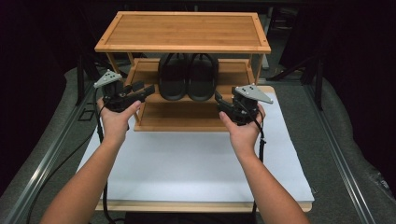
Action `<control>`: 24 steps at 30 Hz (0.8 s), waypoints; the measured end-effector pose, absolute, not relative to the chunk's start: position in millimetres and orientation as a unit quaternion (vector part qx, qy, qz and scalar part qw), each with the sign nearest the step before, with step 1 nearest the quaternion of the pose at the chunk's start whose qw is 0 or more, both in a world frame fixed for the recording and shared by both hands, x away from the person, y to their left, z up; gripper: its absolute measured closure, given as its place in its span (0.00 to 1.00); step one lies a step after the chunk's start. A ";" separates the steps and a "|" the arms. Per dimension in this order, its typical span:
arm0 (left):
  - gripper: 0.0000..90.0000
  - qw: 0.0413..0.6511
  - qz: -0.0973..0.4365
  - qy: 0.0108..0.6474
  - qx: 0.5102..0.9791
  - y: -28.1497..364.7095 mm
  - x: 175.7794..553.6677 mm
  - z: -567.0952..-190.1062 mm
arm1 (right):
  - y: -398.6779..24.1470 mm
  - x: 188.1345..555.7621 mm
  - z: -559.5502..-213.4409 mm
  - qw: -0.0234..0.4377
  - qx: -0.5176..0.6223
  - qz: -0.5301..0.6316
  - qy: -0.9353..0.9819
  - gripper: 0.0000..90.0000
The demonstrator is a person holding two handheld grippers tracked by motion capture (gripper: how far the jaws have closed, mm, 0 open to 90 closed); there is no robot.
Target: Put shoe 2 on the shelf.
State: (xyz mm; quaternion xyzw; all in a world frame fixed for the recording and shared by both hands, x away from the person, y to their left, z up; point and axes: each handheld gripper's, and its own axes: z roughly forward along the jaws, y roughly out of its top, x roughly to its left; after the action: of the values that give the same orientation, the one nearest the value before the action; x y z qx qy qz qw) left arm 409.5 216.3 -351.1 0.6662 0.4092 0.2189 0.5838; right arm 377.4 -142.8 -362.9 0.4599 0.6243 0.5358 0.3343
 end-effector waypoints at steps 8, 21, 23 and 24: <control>0.51 0.589 0.220 0.405 0.664 226.1 392.2 -359.0 | -167.3 353.1 -371.3 0.349 0.458 0.518 0.632 0.43; 0.47 0.577 0.225 0.391 0.681 234.6 353.4 -389.0 | -207.2 306.1 -398.0 0.332 0.461 0.521 0.638 0.42; 0.47 0.575 0.223 0.394 0.682 237.3 350.9 -394.9 | -212.0 300.2 -404.1 0.326 0.462 0.526 0.635 0.42; 0.47 0.575 0.223 0.394 0.682 237.3 350.9 -394.9 | -212.0 300.2 -404.1 0.326 0.462 0.526 0.635 0.42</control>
State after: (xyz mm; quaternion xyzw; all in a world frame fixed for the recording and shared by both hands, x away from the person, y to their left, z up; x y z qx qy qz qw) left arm 350.9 237.3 -394.9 0.6818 0.3937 0.2226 0.5750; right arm 300.2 -212.0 -404.1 0.4622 0.6347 0.5263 0.3264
